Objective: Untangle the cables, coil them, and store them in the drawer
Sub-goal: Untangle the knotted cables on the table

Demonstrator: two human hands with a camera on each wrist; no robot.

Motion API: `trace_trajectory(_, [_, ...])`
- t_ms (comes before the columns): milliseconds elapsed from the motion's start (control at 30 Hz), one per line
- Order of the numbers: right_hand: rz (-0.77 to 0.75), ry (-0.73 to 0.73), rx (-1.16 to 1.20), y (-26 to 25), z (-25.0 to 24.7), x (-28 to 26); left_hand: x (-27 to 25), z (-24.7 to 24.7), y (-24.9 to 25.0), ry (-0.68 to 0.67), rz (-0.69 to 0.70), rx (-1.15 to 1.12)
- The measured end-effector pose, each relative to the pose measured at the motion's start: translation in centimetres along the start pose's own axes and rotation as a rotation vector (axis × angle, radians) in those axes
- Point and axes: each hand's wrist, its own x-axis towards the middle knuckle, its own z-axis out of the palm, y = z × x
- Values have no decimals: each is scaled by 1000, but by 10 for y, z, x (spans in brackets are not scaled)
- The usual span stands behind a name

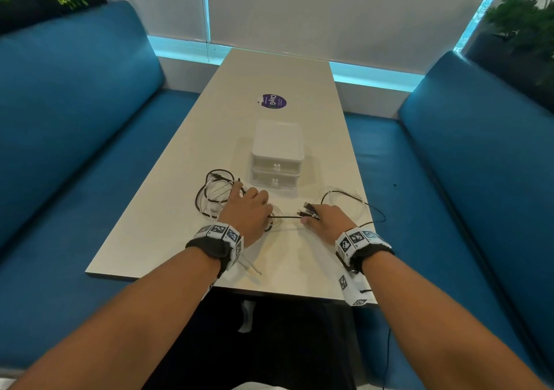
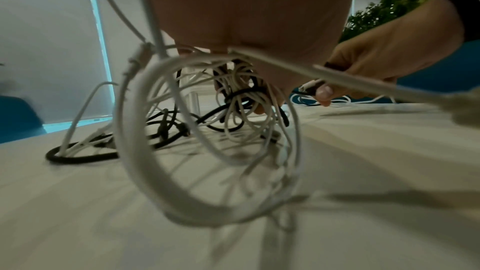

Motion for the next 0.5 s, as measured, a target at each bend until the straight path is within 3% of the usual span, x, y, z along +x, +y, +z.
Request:
trace_trajectory(200, [-72,17,55,-25,17,-2,5,-8,16,-45,65,95])
trace_trajectory(500, [-138,-9,160,-36,20,-4,2,-7,10,-30,45,11])
